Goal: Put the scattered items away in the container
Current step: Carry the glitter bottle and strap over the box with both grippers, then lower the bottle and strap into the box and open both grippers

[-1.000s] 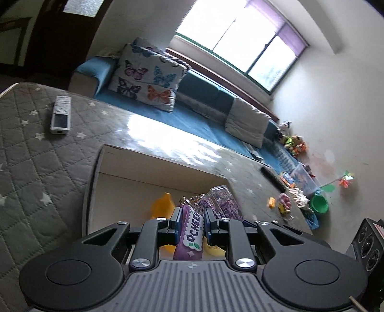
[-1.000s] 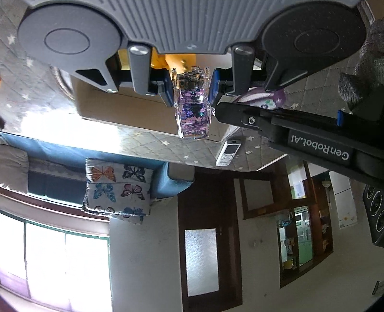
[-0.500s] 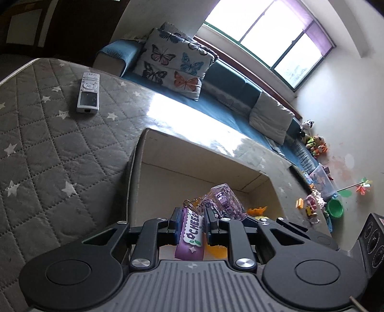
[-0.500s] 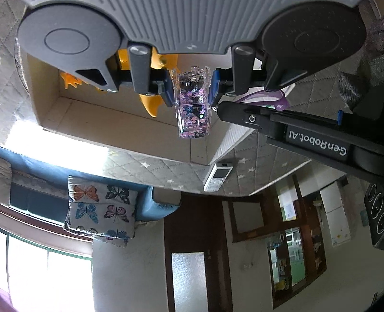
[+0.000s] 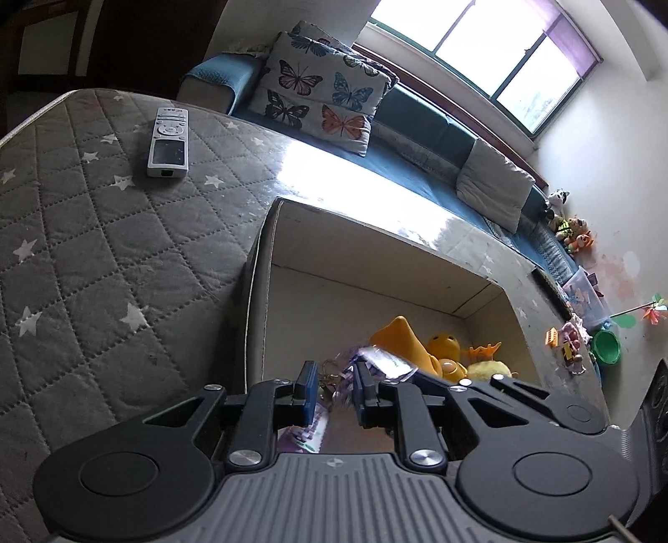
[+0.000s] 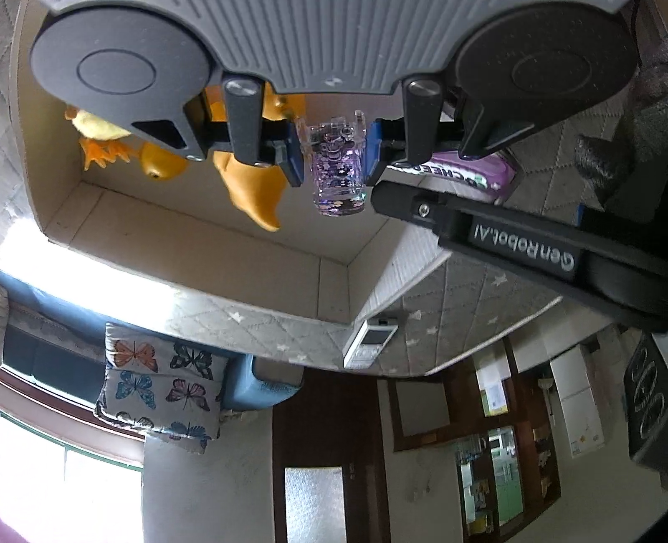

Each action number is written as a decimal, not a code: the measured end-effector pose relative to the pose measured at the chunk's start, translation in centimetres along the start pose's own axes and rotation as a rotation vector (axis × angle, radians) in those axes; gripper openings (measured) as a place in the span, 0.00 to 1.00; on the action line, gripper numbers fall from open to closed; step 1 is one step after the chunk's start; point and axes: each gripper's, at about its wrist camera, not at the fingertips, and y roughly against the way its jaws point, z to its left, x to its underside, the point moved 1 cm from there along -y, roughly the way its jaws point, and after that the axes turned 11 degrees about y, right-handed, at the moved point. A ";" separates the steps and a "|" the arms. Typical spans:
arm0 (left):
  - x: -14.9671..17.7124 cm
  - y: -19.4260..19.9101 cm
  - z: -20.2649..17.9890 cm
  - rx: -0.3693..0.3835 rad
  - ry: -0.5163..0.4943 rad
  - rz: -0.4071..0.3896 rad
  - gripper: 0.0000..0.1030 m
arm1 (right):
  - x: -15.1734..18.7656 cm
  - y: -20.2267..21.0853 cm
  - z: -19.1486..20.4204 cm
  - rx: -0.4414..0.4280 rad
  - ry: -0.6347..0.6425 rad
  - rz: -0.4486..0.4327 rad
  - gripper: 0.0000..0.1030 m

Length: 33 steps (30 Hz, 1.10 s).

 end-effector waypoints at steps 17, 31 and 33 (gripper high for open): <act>0.7 1.3 -0.7 -0.008 -0.011 -0.025 0.26 | 0.9 1.5 -0.6 0.001 -0.031 -0.016 0.31; 2.4 4.4 -1.8 0.008 -0.038 -0.072 0.26 | 2.1 6.0 -0.3 0.023 -0.001 -0.067 0.46; 2.7 4.8 -1.9 0.001 -0.040 -0.080 0.26 | 2.4 6.7 -0.2 0.028 0.003 -0.075 0.50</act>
